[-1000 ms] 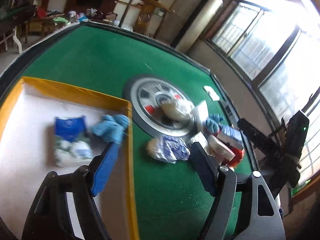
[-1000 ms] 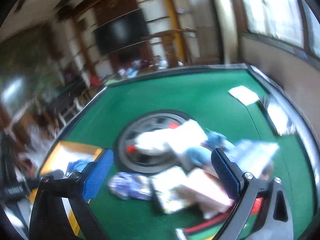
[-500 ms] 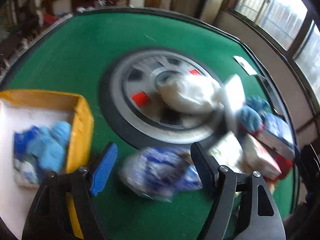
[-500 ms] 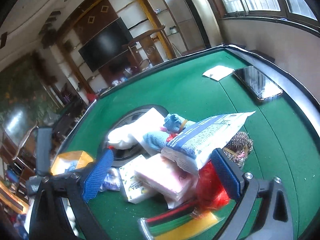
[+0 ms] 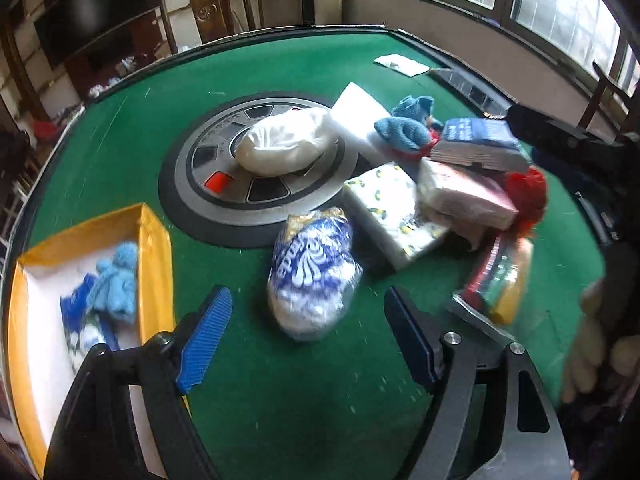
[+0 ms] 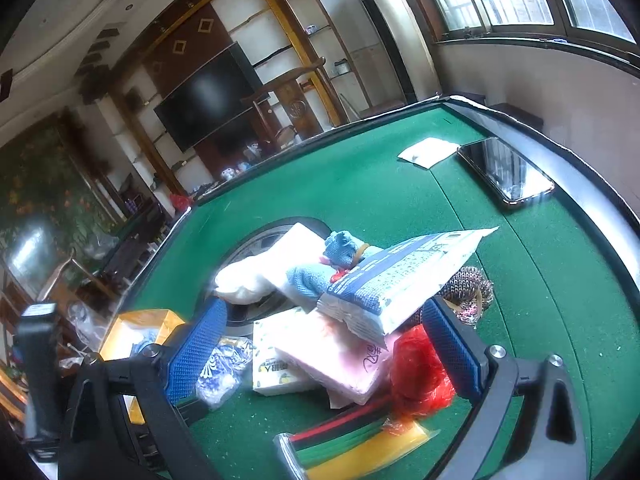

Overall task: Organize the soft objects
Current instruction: 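Grasp the blue-and-white patterned bag with the left tool, then place the patterned bag in the tray with left tool while right tool grasps white bundle, then lower the white plastic bundle into the tray and open the right tool, then grasp the blue barcode tissue packet from the pile with the right tool, then pass the blue packet from the right tool while the left tool closes on it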

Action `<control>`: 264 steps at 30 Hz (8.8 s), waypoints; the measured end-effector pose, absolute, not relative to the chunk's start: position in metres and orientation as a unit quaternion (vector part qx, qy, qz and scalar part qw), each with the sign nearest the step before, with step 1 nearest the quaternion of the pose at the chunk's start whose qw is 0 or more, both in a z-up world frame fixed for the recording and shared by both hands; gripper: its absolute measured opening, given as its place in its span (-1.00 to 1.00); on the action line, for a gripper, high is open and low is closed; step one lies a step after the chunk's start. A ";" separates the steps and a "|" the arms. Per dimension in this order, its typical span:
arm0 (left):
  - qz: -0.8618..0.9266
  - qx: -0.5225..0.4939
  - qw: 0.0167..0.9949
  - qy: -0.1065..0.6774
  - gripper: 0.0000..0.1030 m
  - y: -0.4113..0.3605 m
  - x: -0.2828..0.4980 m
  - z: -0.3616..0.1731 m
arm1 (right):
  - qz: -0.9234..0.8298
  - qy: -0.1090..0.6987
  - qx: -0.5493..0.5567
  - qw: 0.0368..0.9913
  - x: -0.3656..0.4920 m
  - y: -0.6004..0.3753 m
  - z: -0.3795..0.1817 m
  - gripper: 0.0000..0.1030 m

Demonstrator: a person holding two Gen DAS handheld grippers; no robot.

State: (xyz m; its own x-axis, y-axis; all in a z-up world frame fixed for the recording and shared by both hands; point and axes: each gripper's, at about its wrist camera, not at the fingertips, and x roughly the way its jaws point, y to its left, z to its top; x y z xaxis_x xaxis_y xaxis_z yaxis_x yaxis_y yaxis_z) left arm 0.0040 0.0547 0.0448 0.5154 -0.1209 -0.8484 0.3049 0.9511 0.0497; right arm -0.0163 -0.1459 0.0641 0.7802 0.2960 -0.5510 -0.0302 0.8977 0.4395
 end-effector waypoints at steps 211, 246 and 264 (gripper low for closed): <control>-0.140 -0.119 0.872 0.454 0.41 0.117 -0.095 0.061 | 0.385 0.459 0.172 0.782 0.037 -0.121 0.049 0.43; -0.221 0.154 0.800 0.537 0.36 0.049 0.036 0.017 | 0.332 0.422 0.276 0.797 0.040 -0.170 0.051 0.43; -0.211 -0.037 0.894 0.393 0.29 0.087 -0.086 0.107 | 0.297 0.418 0.250 0.822 0.038 -0.169 0.051 0.43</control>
